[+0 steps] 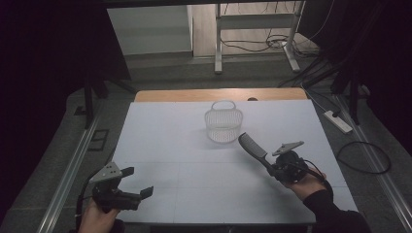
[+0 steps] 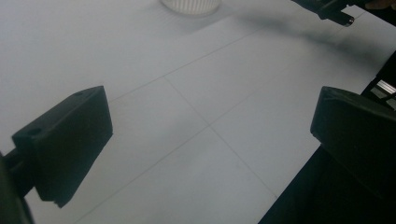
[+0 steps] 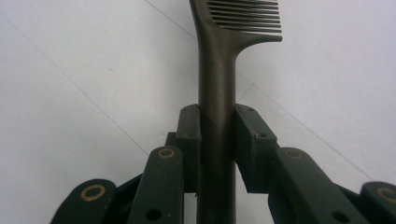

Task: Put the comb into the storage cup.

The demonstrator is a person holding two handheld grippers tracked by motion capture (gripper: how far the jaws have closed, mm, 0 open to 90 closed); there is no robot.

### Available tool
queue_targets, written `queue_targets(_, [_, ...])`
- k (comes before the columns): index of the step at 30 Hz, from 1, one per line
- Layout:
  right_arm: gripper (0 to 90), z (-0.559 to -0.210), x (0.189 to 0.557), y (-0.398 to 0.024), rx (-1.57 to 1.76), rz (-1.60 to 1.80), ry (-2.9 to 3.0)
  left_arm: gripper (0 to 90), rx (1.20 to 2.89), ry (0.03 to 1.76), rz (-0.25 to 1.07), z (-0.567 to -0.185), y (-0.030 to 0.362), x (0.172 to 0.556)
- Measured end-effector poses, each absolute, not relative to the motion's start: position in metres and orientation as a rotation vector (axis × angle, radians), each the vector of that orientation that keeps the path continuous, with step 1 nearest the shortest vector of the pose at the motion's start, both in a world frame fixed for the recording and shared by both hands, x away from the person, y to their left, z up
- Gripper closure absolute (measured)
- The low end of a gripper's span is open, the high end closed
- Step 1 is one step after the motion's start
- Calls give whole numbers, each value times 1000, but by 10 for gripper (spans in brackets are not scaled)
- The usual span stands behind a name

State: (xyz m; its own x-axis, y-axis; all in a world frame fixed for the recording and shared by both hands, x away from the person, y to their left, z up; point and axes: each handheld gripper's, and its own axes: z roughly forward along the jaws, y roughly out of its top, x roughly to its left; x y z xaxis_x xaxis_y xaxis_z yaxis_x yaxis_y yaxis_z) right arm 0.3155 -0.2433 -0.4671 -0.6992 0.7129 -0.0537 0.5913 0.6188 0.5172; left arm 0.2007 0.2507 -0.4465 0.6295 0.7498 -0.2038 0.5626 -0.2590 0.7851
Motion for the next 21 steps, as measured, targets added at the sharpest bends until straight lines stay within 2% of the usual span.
queue_targets(21, [718,-449,301,-247,958,803,2466,0,1995,917,196,-424,211,258])
